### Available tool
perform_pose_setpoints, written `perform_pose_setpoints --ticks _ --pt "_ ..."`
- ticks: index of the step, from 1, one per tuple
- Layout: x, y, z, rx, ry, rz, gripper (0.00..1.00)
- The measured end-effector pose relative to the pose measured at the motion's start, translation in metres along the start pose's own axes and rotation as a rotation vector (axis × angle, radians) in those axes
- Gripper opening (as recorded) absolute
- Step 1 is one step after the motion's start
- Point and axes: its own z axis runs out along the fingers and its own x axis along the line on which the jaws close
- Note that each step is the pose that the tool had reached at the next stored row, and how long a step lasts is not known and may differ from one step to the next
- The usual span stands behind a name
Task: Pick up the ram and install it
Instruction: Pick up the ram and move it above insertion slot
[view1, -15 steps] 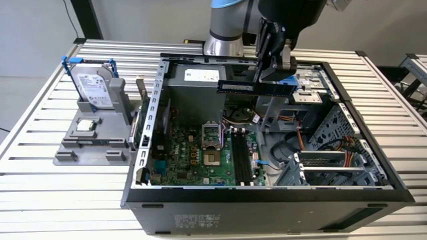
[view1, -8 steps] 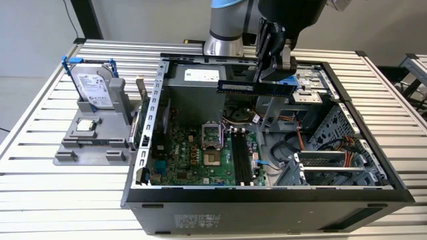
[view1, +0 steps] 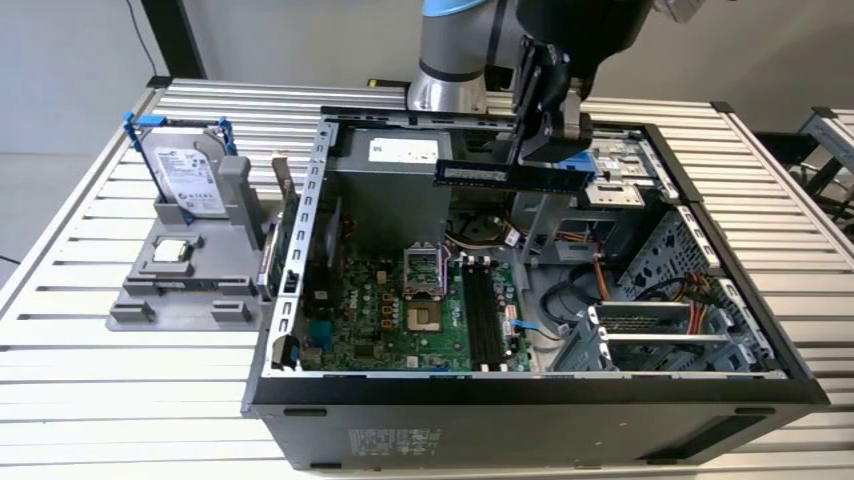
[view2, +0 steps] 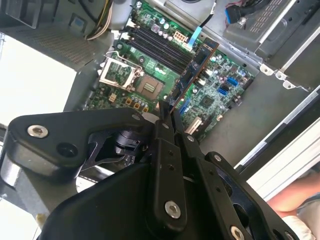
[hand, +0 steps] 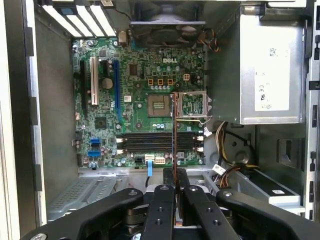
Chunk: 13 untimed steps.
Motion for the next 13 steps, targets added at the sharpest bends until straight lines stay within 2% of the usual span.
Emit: perform_pose_setpoints --ticks 3,13 --pt "0.0 0.0 0.0 0.0011 -0.0013 0.035 0.0" --pt "0.0 0.0 0.0 0.0061 -0.0069 0.188 0.0"
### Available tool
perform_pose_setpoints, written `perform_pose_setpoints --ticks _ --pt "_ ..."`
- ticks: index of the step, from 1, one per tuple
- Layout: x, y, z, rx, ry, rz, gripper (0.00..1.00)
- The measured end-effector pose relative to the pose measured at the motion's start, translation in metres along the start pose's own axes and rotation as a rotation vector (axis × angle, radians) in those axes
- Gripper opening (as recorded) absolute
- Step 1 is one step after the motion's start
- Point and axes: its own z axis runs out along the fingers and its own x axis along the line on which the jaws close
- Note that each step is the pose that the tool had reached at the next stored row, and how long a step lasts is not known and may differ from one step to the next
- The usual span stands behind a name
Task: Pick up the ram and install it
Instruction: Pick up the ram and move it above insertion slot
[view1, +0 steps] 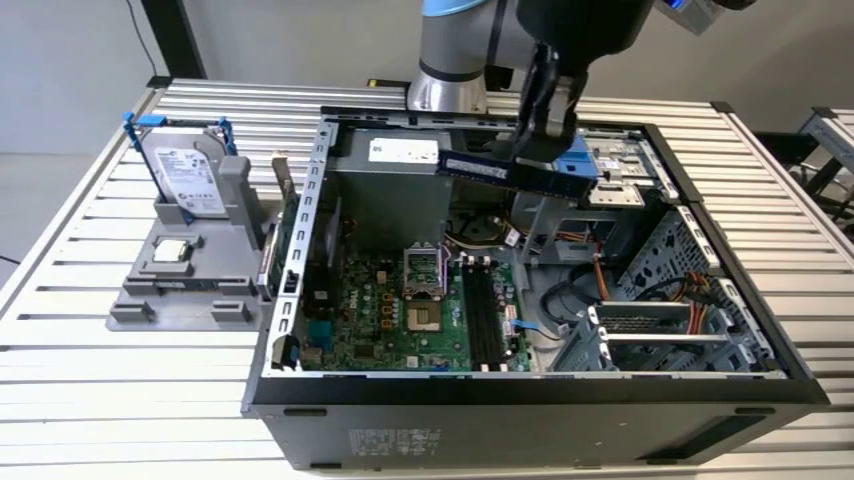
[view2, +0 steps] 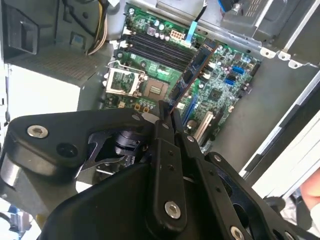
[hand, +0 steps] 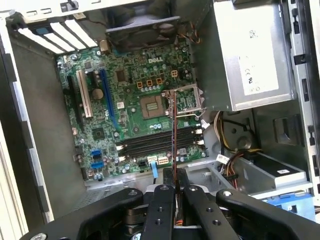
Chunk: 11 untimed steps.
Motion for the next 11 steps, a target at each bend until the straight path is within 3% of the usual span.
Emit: perform_pose_setpoints --ticks 11 --pt "0.0 0.0 0.0 0.0044 -0.005 0.136 0.0"
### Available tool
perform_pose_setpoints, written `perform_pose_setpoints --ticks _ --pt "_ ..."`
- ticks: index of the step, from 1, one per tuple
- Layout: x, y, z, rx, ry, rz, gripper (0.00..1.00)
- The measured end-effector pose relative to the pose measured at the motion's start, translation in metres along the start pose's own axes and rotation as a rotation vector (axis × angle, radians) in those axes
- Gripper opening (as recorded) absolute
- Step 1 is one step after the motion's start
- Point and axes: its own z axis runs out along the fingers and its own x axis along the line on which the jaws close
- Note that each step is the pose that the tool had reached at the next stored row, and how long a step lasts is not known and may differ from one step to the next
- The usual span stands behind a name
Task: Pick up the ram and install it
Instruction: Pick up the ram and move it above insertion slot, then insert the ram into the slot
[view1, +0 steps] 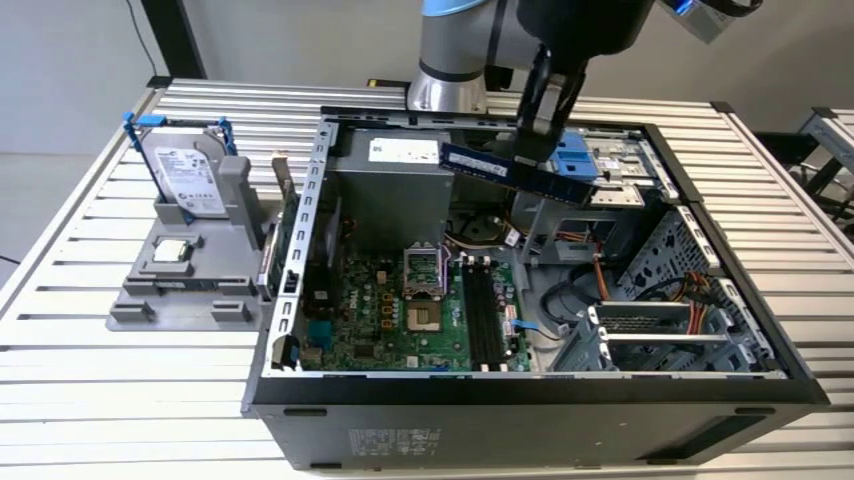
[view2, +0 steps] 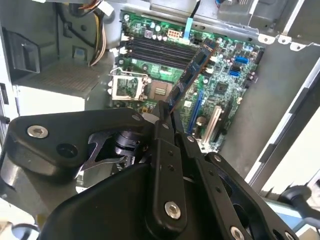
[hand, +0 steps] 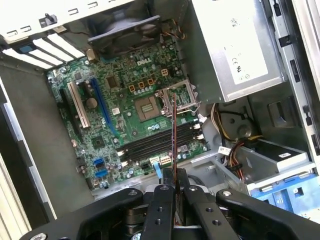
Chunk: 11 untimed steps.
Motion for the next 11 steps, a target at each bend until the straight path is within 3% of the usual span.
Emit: perform_pose_setpoints --ticks 11 --pt "0.0 0.0 0.0 0.0046 -0.0052 0.142 0.0"
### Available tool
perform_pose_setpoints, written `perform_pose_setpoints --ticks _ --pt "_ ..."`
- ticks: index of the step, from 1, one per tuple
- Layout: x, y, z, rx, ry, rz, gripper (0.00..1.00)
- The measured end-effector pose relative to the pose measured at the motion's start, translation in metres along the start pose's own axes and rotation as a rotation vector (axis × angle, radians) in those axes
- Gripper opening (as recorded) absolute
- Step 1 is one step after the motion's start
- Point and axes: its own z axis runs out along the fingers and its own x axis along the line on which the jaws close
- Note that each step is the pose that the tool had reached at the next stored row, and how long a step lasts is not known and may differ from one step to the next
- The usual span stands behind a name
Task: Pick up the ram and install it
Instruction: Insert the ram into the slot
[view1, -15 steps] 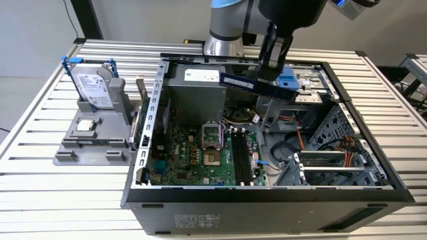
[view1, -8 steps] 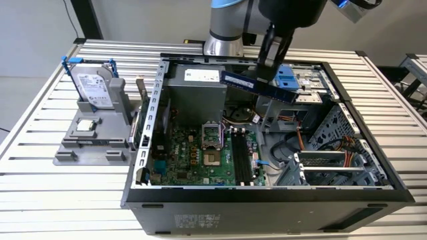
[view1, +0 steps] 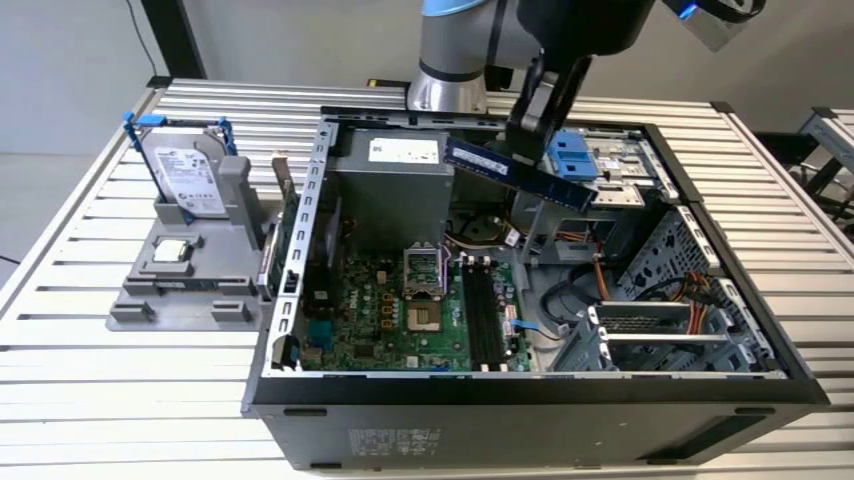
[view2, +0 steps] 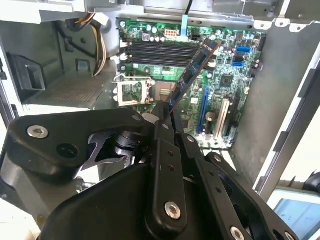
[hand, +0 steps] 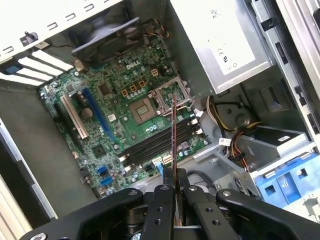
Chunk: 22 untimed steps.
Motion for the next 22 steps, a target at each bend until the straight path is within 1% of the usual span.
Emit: perform_pose_setpoints --ticks 4,14,22 --pt "0.0 0.0 0.0 0.0018 -0.0021 0.056 0.0" --pt "0.0 0.0 0.0 0.0071 -0.0079 0.218 0.0" --pt "0.0 0.0 0.0 0.0106 -0.0118 0.327 0.0"
